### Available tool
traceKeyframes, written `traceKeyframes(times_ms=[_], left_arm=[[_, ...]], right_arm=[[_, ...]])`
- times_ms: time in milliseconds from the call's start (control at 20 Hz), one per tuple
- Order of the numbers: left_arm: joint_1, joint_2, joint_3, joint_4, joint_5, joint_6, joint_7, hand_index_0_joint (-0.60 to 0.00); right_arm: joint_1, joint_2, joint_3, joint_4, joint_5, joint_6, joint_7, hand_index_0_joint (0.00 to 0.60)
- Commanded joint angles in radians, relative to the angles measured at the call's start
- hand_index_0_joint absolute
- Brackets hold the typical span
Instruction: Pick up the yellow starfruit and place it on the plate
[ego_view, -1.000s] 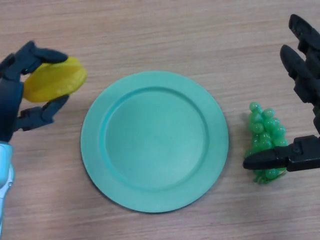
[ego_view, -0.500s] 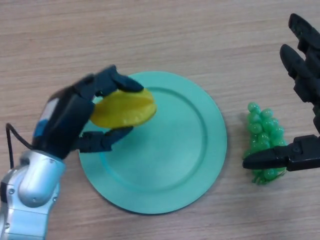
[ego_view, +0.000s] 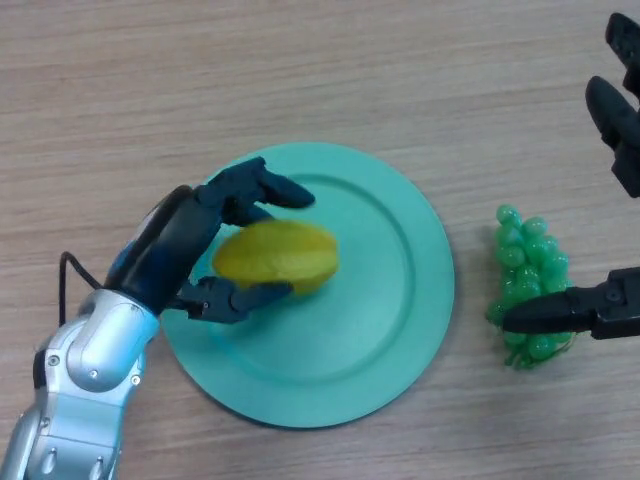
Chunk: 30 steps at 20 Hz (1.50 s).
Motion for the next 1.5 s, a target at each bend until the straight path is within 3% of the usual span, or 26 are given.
traceKeyframes(times_ms=[50,150,300,500,600,750,900,1250,1500], left_arm=[[-0.025,0.008,0.022,-0.077,-0.021,-0.056,0.051,0.000],[-0.026,0.014,0.045,-0.125,-0.046,-0.050,0.061,0.000],[-0.039,0.034,0.140,-0.258,-0.236,-0.014,0.127,0.000],[-0.014,0.105,0.301,-0.371,-0.573,0.064,0.210,0.000],[0.026,0.129,0.334,-0.407,-0.655,0.109,0.230,0.000],[0.083,0.114,0.342,-0.462,-0.670,0.137,0.254,0.000],[0.111,0.112,0.349,-0.499,-0.585,0.142,0.255,0.000],[0.131,0.091,0.347,-0.511,-0.508,0.092,0.250,0.000],[0.138,0.096,0.365,-0.551,-0.477,0.143,0.240,0.000]], right_arm=[[-0.014,-0.021,-0.055,-0.068,-0.011,-0.111,-0.004,0.000],[-0.007,-0.017,-0.052,-0.062,-0.013,-0.122,-0.003,0.000],[-0.019,-0.016,-0.038,-0.047,-0.021,-0.111,-0.009,0.000],[-0.037,-0.014,-0.002,-0.006,-0.035,-0.146,-0.028,0.000],[-0.036,-0.010,0.011,0.014,-0.046,-0.168,-0.027,0.000],[-0.060,-0.006,0.033,0.050,-0.046,-0.180,-0.032,0.000],[-0.072,-0.001,0.048,0.084,-0.018,-0.201,-0.045,0.000],[-0.097,0.004,0.072,0.104,-0.008,-0.204,-0.043,0.000],[-0.082,0.006,0.069,0.094,-0.003,-0.216,-0.046,0.000]])
